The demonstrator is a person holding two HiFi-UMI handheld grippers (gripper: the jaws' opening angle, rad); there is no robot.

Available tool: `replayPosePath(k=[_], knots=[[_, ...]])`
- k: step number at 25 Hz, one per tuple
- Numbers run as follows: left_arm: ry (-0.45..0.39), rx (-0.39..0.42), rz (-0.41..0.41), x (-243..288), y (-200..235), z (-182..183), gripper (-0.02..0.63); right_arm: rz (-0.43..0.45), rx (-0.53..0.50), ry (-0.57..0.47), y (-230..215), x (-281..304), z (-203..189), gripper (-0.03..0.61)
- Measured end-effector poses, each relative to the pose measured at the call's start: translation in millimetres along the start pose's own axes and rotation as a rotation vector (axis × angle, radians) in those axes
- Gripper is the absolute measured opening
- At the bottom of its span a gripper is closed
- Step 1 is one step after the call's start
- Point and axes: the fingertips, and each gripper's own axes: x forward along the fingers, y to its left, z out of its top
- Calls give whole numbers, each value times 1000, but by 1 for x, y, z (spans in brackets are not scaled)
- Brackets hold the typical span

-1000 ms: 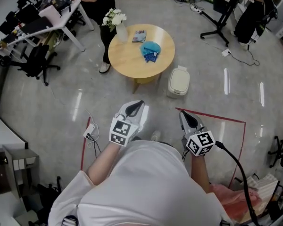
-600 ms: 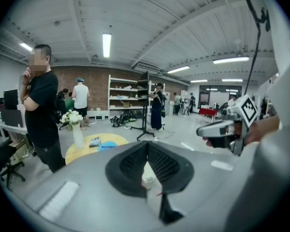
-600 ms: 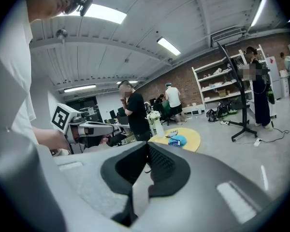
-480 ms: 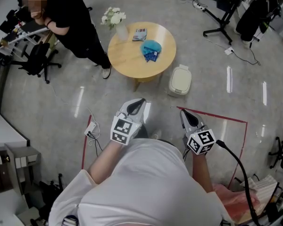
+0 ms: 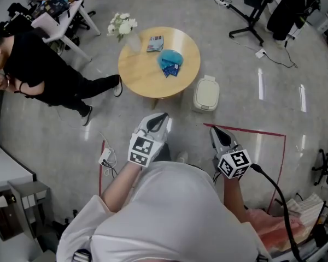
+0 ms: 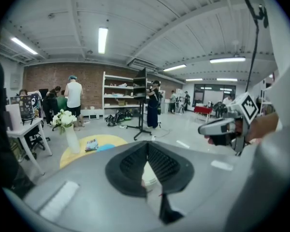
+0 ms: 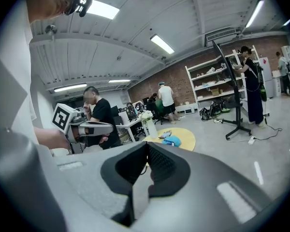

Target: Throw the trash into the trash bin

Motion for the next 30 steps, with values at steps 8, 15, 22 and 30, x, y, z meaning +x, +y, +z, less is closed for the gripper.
replayPosePath(k=[8,15,22,30], knots=[[15,12,-57,33,51,7,6,-46,5,6,-11,50,16,0],[20,47,-133,67,86,14,6,-118,7,-7,-26,86,33,1],[20,98,-204,93,112,21,6,-193,25,-21,-41,115,39,1],[35,111,-246,111,134,8,6,-249,39,-7,-58,141,31,1]])
